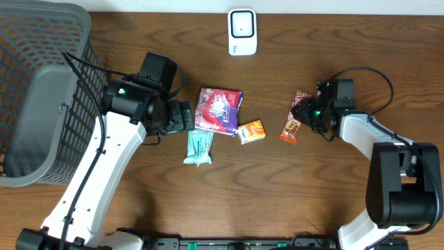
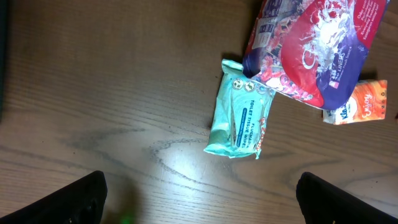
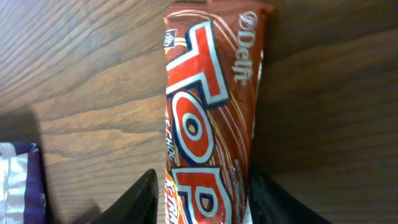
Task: Scan the item barcode
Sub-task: 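Regrasp the snack bar with the right gripper, then lift the snack bar and carry it toward the white scanner, then hold the snack bar barcode in front of the white scanner, then carry the snack bar to the right edge and release it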
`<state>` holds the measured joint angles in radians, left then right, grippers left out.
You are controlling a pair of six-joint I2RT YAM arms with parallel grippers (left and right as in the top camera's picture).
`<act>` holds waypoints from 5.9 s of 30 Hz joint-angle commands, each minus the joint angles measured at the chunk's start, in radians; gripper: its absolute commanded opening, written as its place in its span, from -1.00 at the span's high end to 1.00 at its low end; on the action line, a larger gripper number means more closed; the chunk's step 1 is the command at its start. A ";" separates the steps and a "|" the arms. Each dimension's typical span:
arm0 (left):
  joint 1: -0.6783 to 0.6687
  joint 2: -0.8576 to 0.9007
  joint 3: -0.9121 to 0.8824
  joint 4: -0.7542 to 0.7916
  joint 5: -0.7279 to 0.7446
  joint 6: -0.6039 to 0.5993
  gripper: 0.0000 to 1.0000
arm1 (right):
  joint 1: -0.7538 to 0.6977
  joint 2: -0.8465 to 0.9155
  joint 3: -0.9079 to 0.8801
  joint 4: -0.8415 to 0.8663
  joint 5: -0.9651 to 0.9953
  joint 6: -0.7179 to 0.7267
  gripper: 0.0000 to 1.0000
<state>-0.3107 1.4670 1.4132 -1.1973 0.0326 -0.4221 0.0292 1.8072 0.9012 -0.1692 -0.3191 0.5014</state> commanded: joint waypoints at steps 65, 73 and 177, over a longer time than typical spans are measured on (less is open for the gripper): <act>-0.003 0.003 -0.005 -0.003 0.005 0.006 -0.95 | 0.161 -0.052 0.015 0.066 -0.090 0.123 0.98; -0.003 0.003 -0.005 -0.003 0.005 0.006 -0.96 | 0.162 -0.051 0.015 0.068 -0.113 0.142 0.98; -0.003 0.003 -0.005 -0.003 0.005 0.006 -0.96 | -0.756 0.476 1.136 -0.673 0.199 -0.226 -0.81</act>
<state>-0.3107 1.4670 1.4132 -1.1973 0.0433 -0.4221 -0.6971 2.2971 2.0060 -0.8227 -0.1040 0.2924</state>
